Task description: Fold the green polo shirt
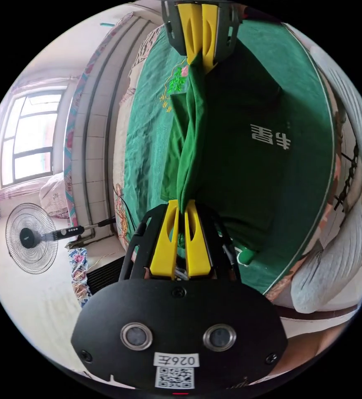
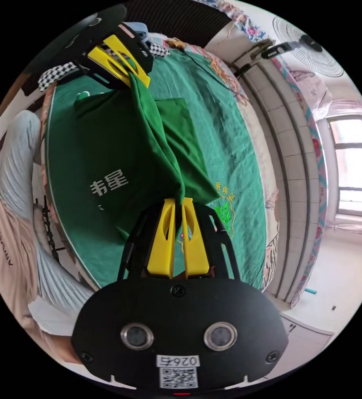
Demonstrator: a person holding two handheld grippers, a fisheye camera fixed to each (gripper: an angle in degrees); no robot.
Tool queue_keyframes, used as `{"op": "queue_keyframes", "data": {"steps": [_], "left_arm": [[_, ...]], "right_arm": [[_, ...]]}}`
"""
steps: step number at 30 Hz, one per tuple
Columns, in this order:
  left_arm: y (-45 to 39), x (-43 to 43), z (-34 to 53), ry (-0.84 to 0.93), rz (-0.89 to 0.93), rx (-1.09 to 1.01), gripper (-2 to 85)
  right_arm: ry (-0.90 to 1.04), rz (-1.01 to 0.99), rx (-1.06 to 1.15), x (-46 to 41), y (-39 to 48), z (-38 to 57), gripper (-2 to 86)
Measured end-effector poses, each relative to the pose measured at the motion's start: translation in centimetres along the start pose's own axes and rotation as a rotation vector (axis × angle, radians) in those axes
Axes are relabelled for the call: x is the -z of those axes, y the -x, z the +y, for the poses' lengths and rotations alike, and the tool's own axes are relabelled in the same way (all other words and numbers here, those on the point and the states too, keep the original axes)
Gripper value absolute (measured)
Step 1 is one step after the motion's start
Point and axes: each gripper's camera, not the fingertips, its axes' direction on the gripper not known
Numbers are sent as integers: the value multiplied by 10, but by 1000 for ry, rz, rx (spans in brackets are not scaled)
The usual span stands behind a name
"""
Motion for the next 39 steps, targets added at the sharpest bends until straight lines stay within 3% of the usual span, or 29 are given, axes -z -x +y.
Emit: {"op": "queue_keyframes", "data": {"steps": [6,8,11,15,19,22,27,29,33,36,39], "left_arm": [[66,-127,-21,58,97,88,41],[78,-161,-16,124,72,135,69],[94,-189,20,141,75,197,82],[118,-193,125,17,172,490,52],[82,-185,237,-242,393,738,0],[46,-196,281,-316,493,810,-8],[24,-232,296,-295,462,833,-9],[29,-259,293,-245,475,813,-9],[46,-320,316,-165,537,868,-9],[52,-328,365,-263,587,967,-6],[51,-315,420,-346,592,1027,10]], "right_arm": [[95,-61,-93,-65,-100,-75,10],[130,-31,-164,-76,-131,-87,67],[103,-14,-268,-61,-164,-72,84],[-44,-6,-475,-15,-192,-19,82],[-278,-223,-691,20,-200,54,64],[-364,-441,-799,16,-211,77,79],[-374,-668,-956,-1,-251,58,100],[-404,-755,-997,5,-274,42,25],[-456,-559,-1020,53,-306,25,11],[-317,-488,-1018,57,-328,13,53],[-356,-496,-1001,80,-316,22,86]]}}
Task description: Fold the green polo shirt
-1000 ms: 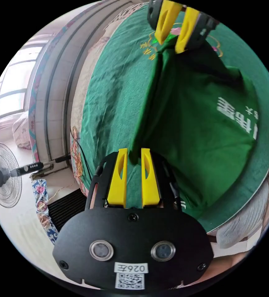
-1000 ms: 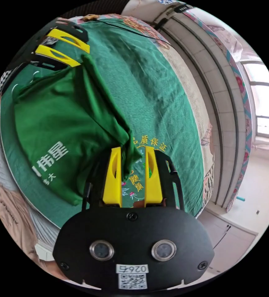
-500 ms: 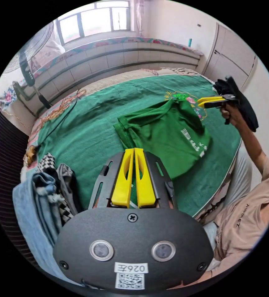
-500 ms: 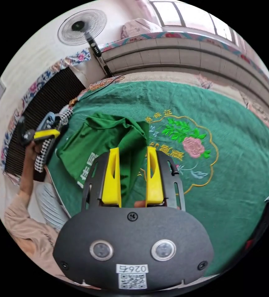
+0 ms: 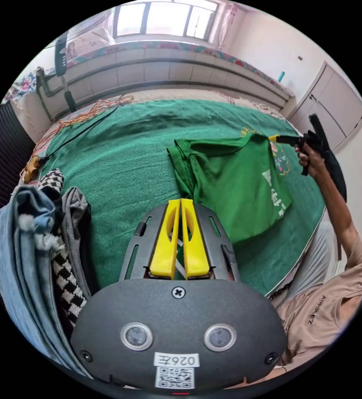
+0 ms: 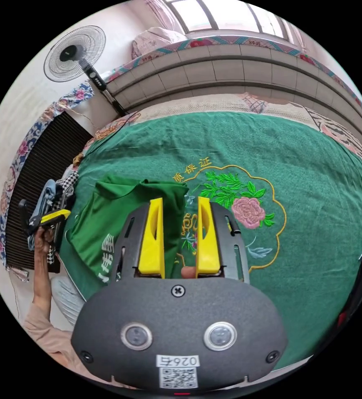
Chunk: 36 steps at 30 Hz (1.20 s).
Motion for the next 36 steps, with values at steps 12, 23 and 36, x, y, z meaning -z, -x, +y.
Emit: {"op": "queue_keyframes", "data": {"steps": [12,23,36], "left_arm": [[66,-57,50,278,281,141,124],[25,27,55,161,-194,192,-7],[-138,-26,-4,301,-305,-302,-9]], "right_arm": [[84,-139,113,36,84,133,85],[100,-93,77,50,110,115,24],[98,66,337,62,220,110,-6]]}}
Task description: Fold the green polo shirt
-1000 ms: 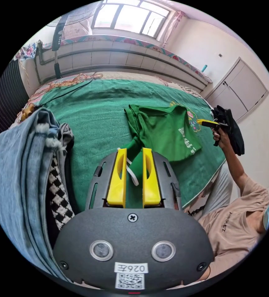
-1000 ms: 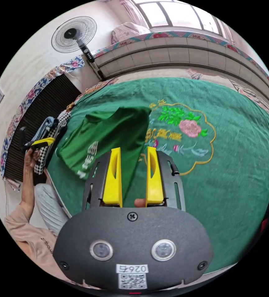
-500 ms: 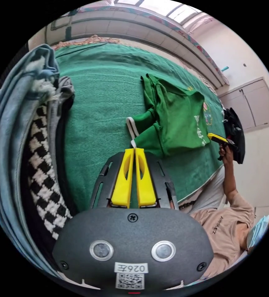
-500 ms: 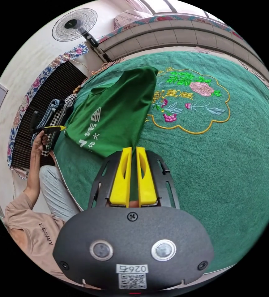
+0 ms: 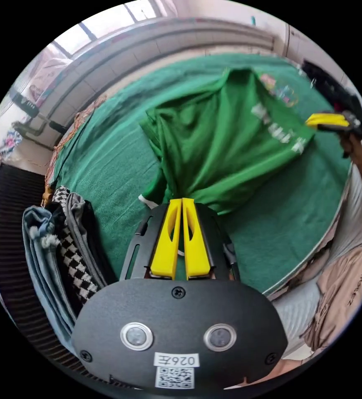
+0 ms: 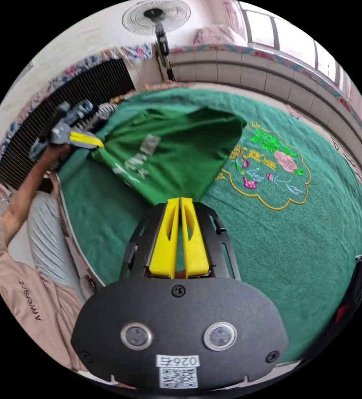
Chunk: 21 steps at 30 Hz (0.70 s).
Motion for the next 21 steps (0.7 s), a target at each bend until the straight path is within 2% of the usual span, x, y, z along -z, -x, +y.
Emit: {"op": "queue_keyframes", "data": {"steps": [3,8,10,12,14,16,19,21], "left_arm": [[-7,24,2,-13,31,28,-9],[-60,74,21,-28,-148,-28,-9],[-81,112,34,-119,-272,6,-10],[-91,147,46,-225,-310,63,-10],[-96,184,63,-390,-232,102,-10],[-104,222,83,-623,-11,97,-10],[-135,245,84,-771,135,52,-10],[-171,253,70,-764,92,-24,-9]], "right_arm": [[24,-27,-1,2,-11,-6,-8],[79,-51,-54,24,-32,-17,-9],[73,-33,-69,36,-36,-20,-8],[55,-27,-75,50,-39,-24,-7],[23,-56,-90,70,-46,-28,-3],[14,-103,-105,82,-54,-31,7],[42,-218,-124,96,-72,-36,40],[66,-287,-135,103,-84,-39,58]]}}
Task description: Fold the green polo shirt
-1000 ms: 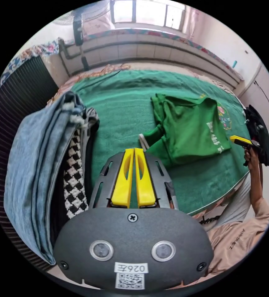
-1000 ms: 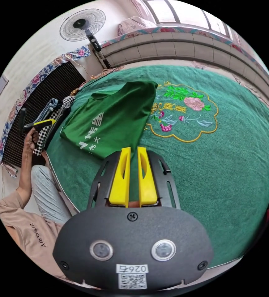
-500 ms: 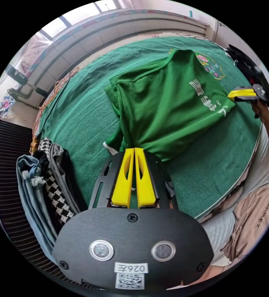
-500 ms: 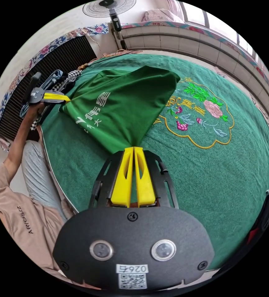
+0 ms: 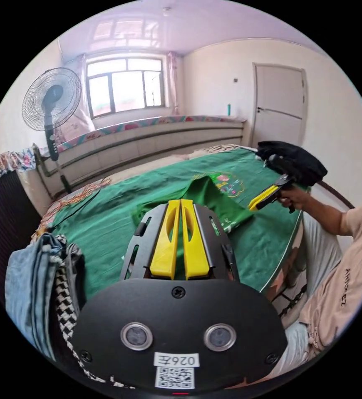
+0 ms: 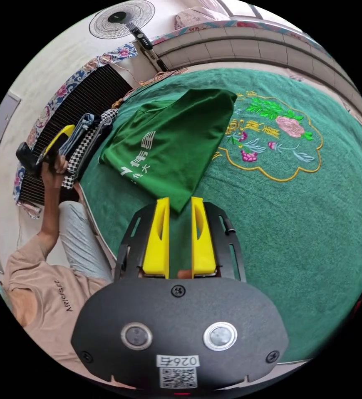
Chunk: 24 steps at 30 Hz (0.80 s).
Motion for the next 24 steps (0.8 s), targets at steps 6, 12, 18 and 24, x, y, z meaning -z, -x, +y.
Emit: {"op": "queue_keyframes", "data": {"steps": [6,12,18,24], "left_arm": [[-158,-31,-42,64,-34,-406,-1],[-282,-93,-44,258,-125,-689,40],[-346,-116,-52,294,-174,-800,5],[-364,-139,-68,289,-236,-774,5]], "right_arm": [[38,-72,-52,41,-29,-8,66],[4,-197,-125,80,-71,-11,64],[23,-361,-149,106,-108,-15,35],[-5,-462,-163,136,-141,-9,-6]]}}
